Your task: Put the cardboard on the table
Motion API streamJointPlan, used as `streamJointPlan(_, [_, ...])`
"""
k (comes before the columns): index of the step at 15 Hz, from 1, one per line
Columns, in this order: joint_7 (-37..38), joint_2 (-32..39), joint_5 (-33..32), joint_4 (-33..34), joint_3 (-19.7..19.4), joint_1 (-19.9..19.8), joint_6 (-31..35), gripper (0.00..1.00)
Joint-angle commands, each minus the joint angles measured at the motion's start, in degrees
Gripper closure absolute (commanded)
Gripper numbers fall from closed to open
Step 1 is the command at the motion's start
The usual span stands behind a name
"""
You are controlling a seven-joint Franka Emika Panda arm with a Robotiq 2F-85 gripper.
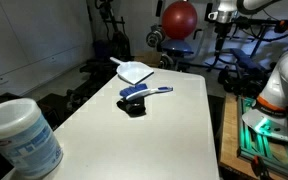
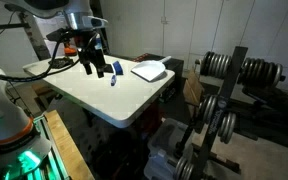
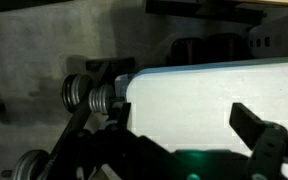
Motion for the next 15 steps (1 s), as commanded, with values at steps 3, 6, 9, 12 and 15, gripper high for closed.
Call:
streamJointPlan(3, [0.36, -0.02, -0.36, 0.12, -0.55, 0.69, -0.24, 0.0])
streamJointPlan(6, [0.36, -0.02, -0.36, 0.12, -0.55, 0.69, -0.24, 0.0])
streamJointPlan(9, [0.36, -0.02, -0.36, 0.12, -0.55, 0.69, -0.24, 0.0])
streamJointPlan(12, [0.36, -0.02, -0.36, 0.12, -0.55, 0.69, -0.24, 0.0])
streamJointPlan(15, [2.97, 0.96, -1.28, 1.69, 1.05, 0.33, 0.98, 0.0])
